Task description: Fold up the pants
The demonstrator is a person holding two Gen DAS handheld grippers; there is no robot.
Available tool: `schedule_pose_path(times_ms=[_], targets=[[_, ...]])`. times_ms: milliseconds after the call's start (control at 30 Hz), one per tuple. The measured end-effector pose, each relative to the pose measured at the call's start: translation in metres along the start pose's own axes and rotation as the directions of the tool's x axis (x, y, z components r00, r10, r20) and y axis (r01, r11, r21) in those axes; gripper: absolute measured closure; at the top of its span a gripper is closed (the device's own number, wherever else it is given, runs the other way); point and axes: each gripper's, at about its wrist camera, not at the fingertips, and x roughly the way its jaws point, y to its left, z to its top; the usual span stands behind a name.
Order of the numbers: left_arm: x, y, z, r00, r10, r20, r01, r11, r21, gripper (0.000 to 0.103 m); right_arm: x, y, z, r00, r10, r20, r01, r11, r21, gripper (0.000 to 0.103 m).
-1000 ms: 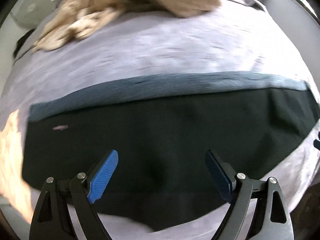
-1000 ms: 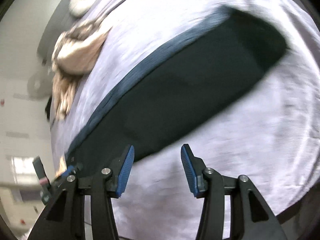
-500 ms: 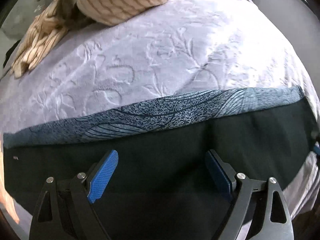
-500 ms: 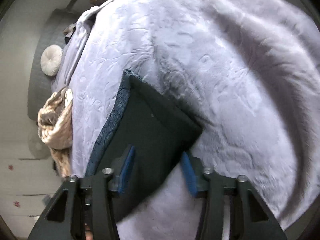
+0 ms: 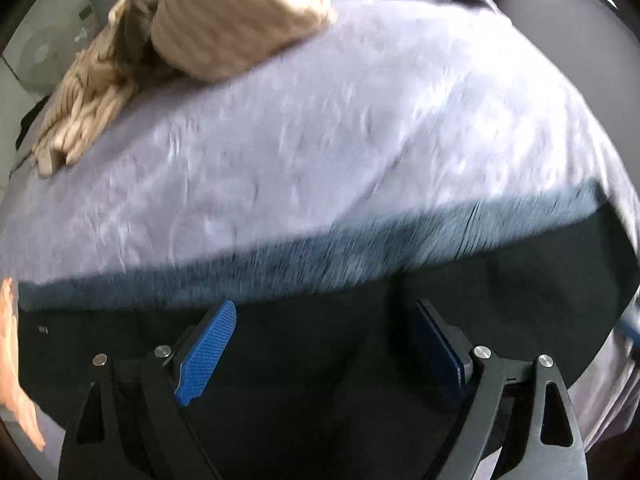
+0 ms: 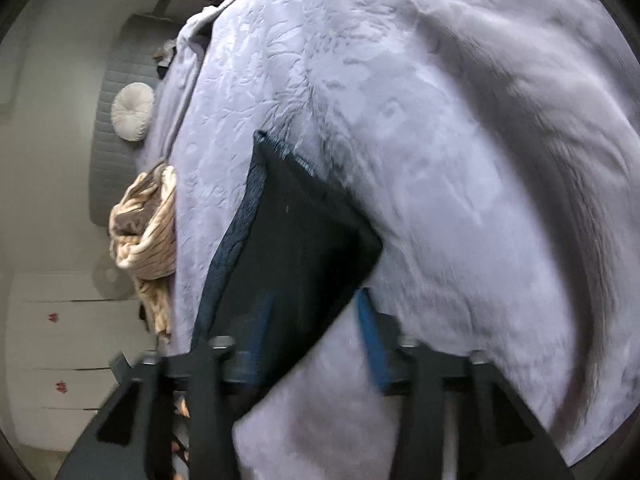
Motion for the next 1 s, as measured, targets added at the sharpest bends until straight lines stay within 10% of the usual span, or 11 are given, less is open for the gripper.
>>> schedule_pose_path(times_ms=[200, 600, 1000], targets=[[0.061, -0.016, 0.027, 0.996, 0.077, -0.042, -0.078, 0.997, -0.018, 0.006, 0.02, 0.003, -0.003, 1.0, -0.002, -0.026, 0.001, 0.999, -0.039, 0.047], [0.008, -0.027, 0.003, 0.997, -0.073, -0.027, 0.072, 0.997, -0.025, 0.006, 0.031, -0.005, 0.007, 0.998, 0.056, -0.012, -0.056, 0.998, 0.006, 0.047], [0.033, -0.047, -0.016, 0.998, -0.044, -0.041, 0.045, 0.999, 0.027, 0.003, 0.048, 0.007, 0.009, 0.994, 0.103, -0.028, -0.104, 0.994, -0.041, 0.041]])
